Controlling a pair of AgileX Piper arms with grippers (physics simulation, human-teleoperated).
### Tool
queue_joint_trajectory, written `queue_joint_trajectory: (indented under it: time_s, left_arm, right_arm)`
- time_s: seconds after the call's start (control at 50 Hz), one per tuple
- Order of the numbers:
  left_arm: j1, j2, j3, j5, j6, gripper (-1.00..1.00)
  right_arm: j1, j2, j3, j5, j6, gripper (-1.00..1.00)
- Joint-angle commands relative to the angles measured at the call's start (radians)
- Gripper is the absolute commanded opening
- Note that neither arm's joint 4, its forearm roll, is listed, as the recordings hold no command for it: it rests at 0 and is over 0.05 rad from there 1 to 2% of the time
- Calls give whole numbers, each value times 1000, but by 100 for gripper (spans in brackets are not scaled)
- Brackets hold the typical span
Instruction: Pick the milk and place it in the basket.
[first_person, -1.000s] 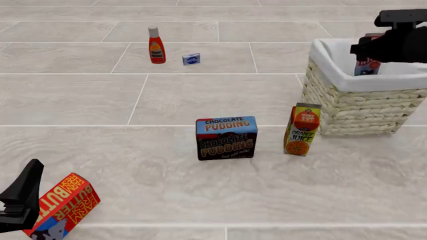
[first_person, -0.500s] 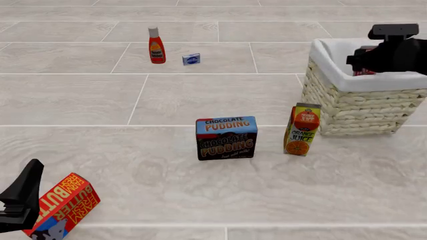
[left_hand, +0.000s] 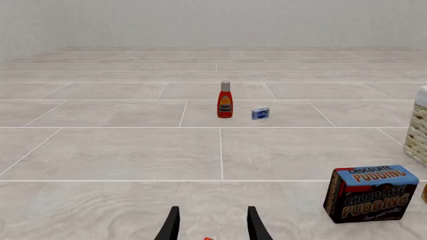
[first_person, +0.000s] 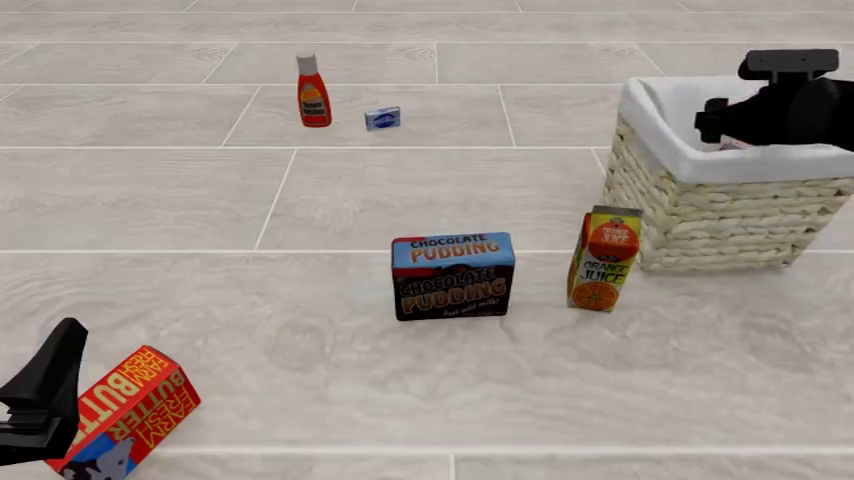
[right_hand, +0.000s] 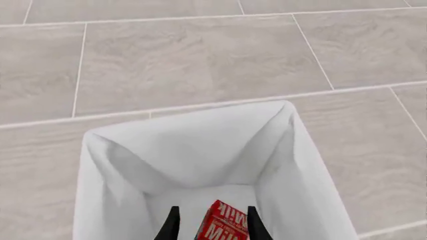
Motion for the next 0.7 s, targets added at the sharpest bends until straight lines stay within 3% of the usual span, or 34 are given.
queue_joint_trajectory:
  time_s: [0.02,0.7]
  left_arm:
    - [0,0,0,0,0,100]
    - [0,0,0,0,0,100]
  right_arm:
    - [1,-9,-4,1,6,100]
    - [23,-125,55,1,-3,100]
